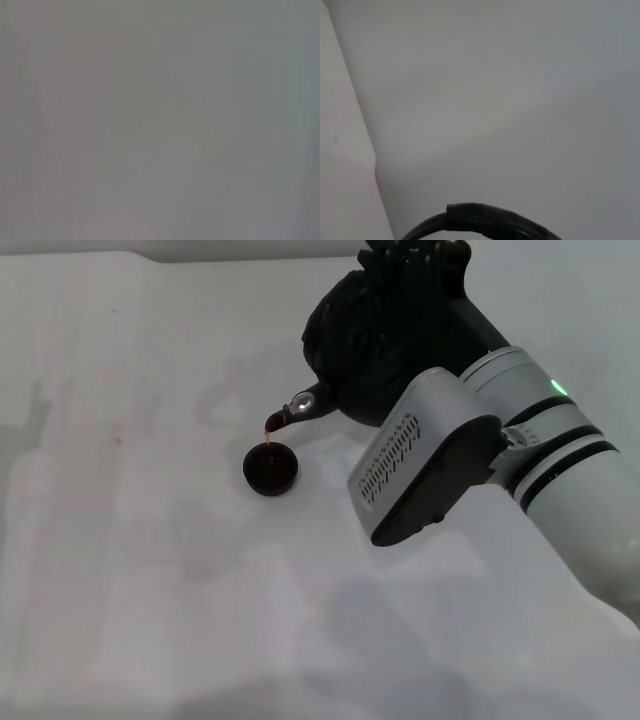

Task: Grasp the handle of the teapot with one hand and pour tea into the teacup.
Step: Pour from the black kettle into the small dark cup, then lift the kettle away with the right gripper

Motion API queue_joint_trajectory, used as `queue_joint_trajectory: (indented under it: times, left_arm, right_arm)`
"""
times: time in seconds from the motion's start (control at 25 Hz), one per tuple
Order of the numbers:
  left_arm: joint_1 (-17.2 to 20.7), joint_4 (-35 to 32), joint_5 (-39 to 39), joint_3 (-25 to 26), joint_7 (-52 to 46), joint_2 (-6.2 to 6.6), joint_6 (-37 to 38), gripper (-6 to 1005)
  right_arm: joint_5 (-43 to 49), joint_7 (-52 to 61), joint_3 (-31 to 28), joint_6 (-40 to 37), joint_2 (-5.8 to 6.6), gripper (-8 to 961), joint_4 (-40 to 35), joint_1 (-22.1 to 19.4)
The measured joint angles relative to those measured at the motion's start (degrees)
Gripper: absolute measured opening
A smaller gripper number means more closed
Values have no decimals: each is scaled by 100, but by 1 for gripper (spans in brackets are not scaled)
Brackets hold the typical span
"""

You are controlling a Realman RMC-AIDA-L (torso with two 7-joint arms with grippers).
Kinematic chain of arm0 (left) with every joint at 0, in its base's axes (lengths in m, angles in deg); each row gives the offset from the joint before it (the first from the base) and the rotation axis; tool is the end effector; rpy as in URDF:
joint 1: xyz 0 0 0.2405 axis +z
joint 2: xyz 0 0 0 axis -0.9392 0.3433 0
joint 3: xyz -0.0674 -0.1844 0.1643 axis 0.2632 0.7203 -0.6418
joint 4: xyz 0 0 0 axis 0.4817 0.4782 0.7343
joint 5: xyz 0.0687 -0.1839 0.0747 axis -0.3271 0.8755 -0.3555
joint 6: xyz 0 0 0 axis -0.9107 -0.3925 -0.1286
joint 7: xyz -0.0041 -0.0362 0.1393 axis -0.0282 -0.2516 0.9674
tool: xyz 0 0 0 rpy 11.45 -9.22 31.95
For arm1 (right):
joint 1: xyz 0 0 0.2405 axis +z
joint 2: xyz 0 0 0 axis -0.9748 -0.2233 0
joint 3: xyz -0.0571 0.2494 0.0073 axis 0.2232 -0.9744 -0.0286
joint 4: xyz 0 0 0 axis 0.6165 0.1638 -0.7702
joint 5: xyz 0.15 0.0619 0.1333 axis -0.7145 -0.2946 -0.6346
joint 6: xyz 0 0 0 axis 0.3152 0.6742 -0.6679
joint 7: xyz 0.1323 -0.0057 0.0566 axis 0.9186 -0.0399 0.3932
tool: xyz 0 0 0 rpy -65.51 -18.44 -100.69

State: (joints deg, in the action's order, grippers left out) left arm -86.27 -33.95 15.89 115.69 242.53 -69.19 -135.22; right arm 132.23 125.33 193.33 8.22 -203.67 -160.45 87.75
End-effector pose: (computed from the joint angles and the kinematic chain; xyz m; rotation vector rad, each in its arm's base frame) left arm -0.3700 0.2681 0.0147 -1.3770 -0.6529 -0.8135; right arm 0.1388 0.2911 -0.0810 -1.8347 -0.4805 -0.0189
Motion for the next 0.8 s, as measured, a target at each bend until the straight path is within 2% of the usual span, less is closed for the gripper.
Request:
queue_joint_trajectory:
  times: [0.8]
  left_arm:
    - [0, 9, 0, -7, 0, 0, 0, 866]
  right_arm:
    - [74, 9, 123, 212, 9, 97, 49, -10]
